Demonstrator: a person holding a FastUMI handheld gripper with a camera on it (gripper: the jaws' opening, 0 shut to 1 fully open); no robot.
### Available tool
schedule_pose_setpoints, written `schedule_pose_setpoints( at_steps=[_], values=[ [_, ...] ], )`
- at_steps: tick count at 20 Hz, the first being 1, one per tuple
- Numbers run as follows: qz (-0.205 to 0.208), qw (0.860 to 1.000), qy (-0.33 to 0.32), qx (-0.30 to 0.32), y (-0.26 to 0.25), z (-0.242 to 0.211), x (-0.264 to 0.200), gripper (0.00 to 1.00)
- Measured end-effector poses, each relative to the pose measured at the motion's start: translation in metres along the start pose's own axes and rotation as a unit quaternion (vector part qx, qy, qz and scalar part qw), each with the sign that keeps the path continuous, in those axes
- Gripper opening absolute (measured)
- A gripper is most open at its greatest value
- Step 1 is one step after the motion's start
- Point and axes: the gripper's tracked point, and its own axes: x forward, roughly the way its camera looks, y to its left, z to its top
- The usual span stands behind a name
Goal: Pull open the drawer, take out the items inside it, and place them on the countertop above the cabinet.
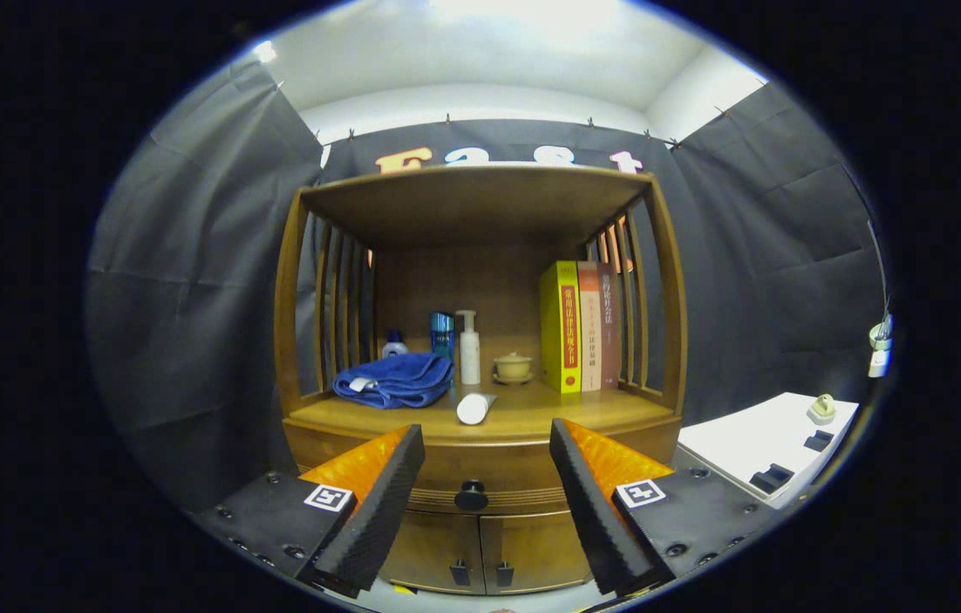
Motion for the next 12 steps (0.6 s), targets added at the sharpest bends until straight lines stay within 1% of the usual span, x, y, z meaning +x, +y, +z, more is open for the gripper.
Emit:
schedule_pose_setpoints(
  at_steps=[2, 5, 7, 12],
  values=[
    [-0.003, 1.000, -0.010, 0.005, -0.008, 0.020, -0.011, 0.97],
    [0.002, 0.999, -0.031, 0.032, -0.012, 0.051, -0.025, 0.97],
    [0.007, 0.998, -0.034, 0.042, -0.016, 0.063, -0.037, 0.97],
    [0.010, 0.999, -0.038, 0.032, -0.021, 0.075, -0.048, 0.96]
  ],
)
